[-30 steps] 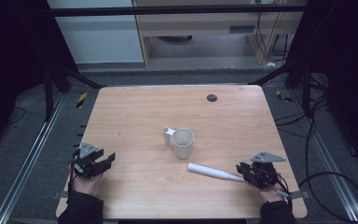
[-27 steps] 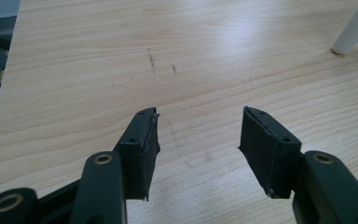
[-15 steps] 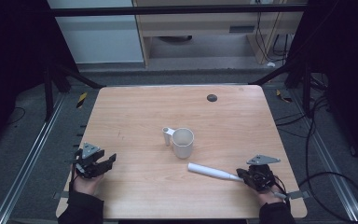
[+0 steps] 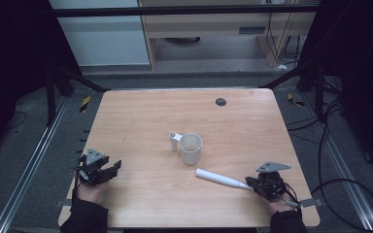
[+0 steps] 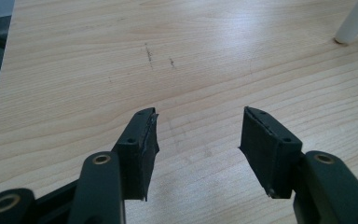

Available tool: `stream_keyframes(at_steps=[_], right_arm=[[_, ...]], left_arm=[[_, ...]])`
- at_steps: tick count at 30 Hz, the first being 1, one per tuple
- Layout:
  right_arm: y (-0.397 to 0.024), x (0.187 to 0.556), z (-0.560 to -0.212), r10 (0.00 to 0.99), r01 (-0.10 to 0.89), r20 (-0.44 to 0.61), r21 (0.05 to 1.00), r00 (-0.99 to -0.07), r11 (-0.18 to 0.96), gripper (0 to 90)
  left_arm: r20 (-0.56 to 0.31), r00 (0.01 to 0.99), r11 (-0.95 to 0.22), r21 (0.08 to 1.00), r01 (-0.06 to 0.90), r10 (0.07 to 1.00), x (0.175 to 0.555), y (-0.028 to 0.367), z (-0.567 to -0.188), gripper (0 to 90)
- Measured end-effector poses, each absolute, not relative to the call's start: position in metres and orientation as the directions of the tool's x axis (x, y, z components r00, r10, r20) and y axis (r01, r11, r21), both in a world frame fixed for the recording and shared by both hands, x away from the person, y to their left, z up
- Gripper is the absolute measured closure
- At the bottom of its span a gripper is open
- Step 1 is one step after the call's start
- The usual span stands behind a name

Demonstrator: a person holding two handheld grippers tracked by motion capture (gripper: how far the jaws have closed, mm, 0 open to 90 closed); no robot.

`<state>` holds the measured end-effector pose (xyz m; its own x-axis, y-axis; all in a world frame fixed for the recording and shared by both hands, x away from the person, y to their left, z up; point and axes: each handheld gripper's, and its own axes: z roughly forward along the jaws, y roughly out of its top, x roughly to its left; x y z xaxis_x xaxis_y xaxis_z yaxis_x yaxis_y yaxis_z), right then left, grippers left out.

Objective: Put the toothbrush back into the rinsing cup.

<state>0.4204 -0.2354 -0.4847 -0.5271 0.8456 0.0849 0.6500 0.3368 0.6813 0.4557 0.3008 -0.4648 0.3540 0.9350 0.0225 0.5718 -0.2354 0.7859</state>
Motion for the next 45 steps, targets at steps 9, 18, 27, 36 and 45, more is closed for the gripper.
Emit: stream_keyframes(at_steps=[9,18,27,36,45], right_arm=[[-0.235,0.415,-0.486,0.839,0.654,0.095,0.675,-0.536,0.342,89.3],[-0.233,0.404,-0.486,0.826,0.65,0.099,0.672,-0.555,0.355,89.3],[-0.228,0.398,-0.487,0.808,0.646,0.111,0.667,-0.579,0.371,89.3],[-0.221,0.394,-0.488,0.79,0.647,0.12,0.654,-0.602,0.393,89.2],[-0.217,0.392,-0.489,0.777,0.642,0.127,0.653,-0.617,0.403,89.4]], left_arm=[[0.023,0.355,-0.237,0.784,0.573,0.935,0.456,0.301,-0.465,45.2],[0.025,0.357,-0.24,0.782,0.575,0.934,0.456,0.3,-0.465,45.2],[0.025,0.358,-0.242,0.78,0.577,0.933,0.456,0.3,-0.465,45.4],[0.025,0.359,-0.243,0.778,0.579,0.933,0.456,0.3,-0.465,45.7],[0.025,0.359,-0.244,0.778,0.579,0.933,0.456,0.3,-0.465,46.3]])
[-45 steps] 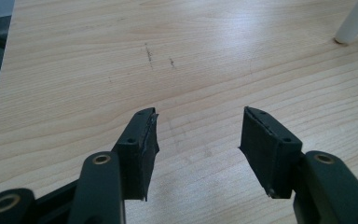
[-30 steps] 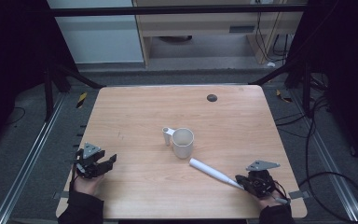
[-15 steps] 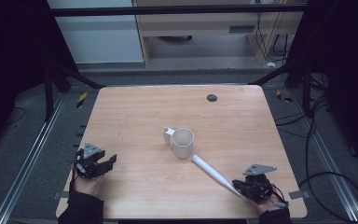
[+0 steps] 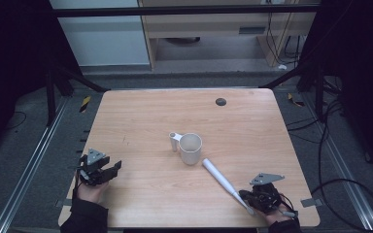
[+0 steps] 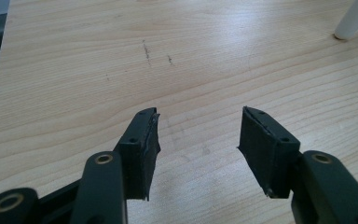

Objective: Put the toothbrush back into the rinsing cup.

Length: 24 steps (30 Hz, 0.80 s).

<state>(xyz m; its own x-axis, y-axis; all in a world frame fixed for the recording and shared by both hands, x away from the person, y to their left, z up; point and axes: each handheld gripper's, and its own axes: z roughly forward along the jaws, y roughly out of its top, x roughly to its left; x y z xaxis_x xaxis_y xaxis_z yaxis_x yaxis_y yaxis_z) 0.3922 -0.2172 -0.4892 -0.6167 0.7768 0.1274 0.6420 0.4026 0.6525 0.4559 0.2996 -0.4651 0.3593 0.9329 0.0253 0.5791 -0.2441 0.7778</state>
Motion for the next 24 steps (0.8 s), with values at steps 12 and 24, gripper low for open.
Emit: stream_keyframes(at_steps=[12,24], right_arm=[[-0.21,0.39,-0.49,0.758,0.636,0.136,0.648,-0.637,0.418,89.6],[-0.2,0.387,-0.491,0.73,0.624,0.146,0.645,-0.668,0.441,89.7]], left_arm=[[0.027,0.359,-0.245,0.776,0.581,0.933,0.456,0.299,-0.465,46.4],[0.031,0.36,-0.25,0.775,0.581,0.933,0.456,0.299,-0.465,46.4]])
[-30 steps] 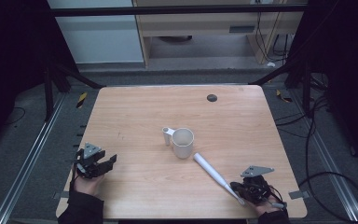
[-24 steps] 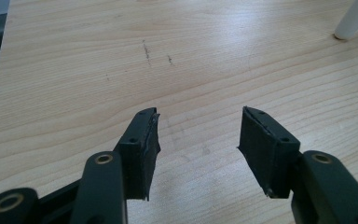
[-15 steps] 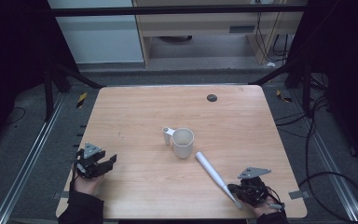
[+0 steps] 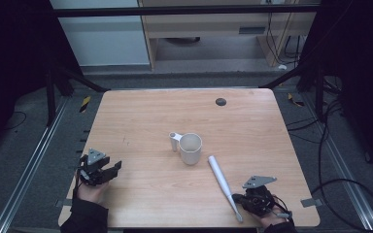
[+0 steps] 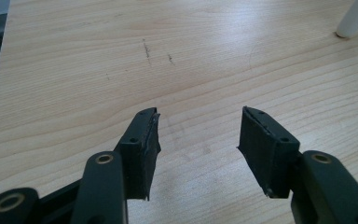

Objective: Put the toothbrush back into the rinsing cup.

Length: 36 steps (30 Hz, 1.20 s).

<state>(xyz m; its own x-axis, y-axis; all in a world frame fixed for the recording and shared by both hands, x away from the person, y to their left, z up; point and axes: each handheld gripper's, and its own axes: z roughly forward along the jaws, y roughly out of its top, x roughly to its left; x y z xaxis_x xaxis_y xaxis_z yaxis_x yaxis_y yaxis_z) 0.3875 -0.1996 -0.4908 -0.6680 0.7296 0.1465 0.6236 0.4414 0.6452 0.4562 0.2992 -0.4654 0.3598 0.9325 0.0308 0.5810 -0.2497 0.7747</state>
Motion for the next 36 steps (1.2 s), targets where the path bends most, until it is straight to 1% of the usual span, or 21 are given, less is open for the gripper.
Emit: stream_keyframes(at_steps=[36], right_arm=[[-0.17,0.389,-0.494,0.665,0.597,0.183,0.648,-0.724,0.472,89.9]], left_arm=[[0.031,0.358,-0.249,0.774,0.582,0.933,0.456,0.299,-0.466,46.4]])
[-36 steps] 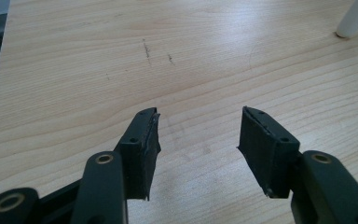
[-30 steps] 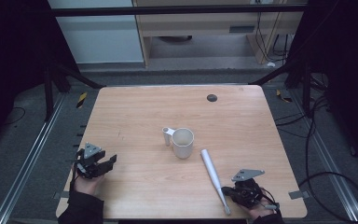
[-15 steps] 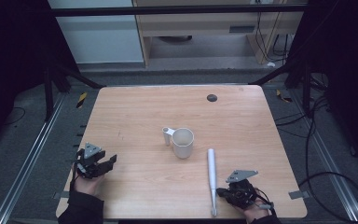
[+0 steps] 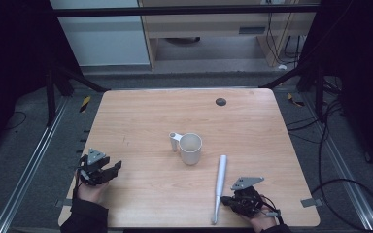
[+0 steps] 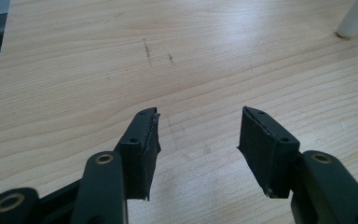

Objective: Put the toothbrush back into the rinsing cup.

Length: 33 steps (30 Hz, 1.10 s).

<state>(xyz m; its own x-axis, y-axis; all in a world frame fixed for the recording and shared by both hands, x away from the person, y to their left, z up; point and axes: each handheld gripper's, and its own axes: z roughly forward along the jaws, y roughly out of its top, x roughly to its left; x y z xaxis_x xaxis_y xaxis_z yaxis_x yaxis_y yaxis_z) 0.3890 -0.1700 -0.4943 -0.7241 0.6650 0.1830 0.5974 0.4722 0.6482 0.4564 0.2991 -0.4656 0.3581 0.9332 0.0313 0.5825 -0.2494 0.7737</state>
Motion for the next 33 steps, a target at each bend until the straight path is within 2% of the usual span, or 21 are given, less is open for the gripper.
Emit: stream_keyframes(at_steps=[14,24,33], right_arm=[[-0.162,0.391,-0.493,0.648,0.582,0.185,0.658,-0.739,0.477,90.0],[-0.178,0.403,-0.478,0.716,0.572,0.15,0.72,-0.682,0.394,90.0],[-0.185,0.44,-0.468,0.789,0.538,0.099,0.782,-0.606,0.315,90.0]], left_arm=[[0.031,0.356,-0.248,0.774,0.583,0.934,0.457,0.299,-0.466,46.6],[0.035,0.358,-0.252,0.772,0.583,0.933,0.457,0.299,-0.466,46.9],[0.034,0.355,-0.251,0.772,0.584,0.934,0.458,0.299,-0.466,47.0]])
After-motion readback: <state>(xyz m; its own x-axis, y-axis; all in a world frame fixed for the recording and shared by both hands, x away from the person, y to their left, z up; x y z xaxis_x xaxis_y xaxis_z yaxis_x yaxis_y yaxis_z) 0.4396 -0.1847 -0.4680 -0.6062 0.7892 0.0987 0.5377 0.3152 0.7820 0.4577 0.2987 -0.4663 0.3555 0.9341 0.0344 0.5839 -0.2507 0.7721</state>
